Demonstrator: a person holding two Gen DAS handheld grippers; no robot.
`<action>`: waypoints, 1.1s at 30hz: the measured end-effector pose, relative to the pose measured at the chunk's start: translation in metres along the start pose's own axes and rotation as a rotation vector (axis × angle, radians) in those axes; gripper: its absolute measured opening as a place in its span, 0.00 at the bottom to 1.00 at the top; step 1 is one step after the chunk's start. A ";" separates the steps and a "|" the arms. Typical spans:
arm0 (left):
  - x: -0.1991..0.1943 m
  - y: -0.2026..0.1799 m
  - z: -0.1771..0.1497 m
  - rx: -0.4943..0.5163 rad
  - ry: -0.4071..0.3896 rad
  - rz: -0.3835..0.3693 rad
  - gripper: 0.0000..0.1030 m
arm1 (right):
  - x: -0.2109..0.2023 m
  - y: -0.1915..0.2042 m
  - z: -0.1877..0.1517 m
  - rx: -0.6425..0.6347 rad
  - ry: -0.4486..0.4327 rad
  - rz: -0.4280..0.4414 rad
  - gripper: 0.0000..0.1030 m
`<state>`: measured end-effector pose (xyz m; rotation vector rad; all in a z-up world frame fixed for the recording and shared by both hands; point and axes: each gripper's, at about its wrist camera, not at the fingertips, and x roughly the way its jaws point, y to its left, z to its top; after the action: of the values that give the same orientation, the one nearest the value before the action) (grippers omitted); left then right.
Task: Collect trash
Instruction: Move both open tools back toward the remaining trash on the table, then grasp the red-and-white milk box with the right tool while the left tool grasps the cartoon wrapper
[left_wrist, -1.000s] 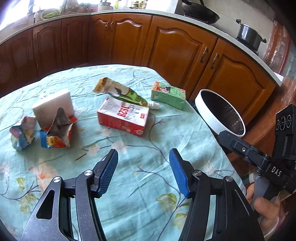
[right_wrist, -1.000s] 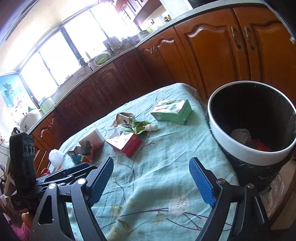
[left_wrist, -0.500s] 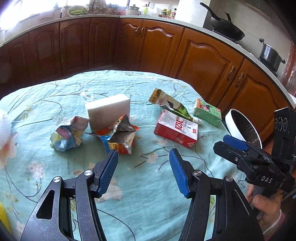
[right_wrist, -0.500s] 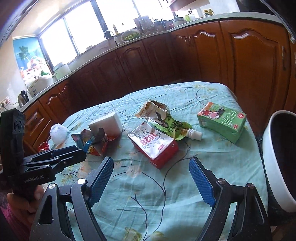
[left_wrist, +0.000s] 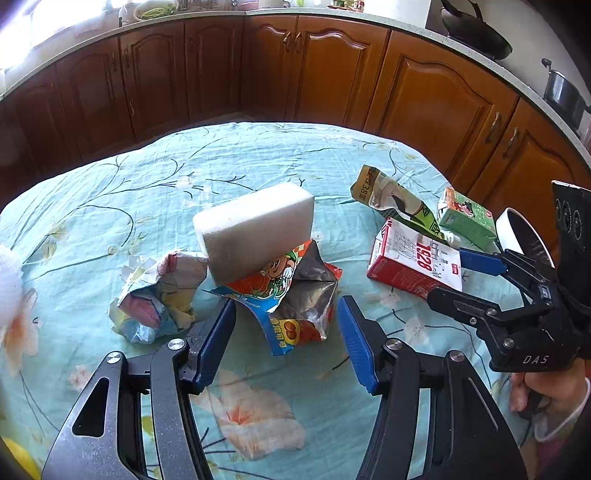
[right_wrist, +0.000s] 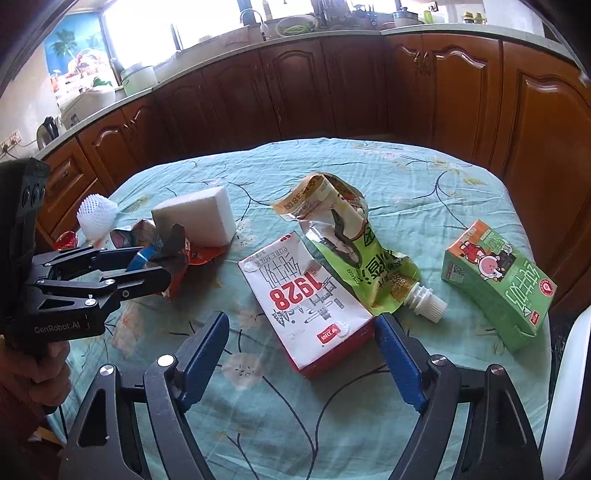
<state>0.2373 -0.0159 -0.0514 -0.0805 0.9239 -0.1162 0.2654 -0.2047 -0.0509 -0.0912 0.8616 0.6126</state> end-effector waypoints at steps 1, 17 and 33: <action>0.001 0.000 0.000 0.000 0.004 -0.001 0.51 | 0.001 0.001 0.000 -0.004 0.002 -0.001 0.70; -0.001 -0.010 0.007 0.057 -0.015 0.018 0.39 | 0.008 0.006 0.014 -0.026 -0.002 0.007 0.61; 0.005 0.000 -0.006 0.014 0.009 -0.066 0.05 | -0.032 -0.004 -0.019 0.084 -0.028 0.017 0.55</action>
<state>0.2356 -0.0165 -0.0590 -0.0977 0.9295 -0.1848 0.2389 -0.2283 -0.0406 0.0005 0.8609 0.5922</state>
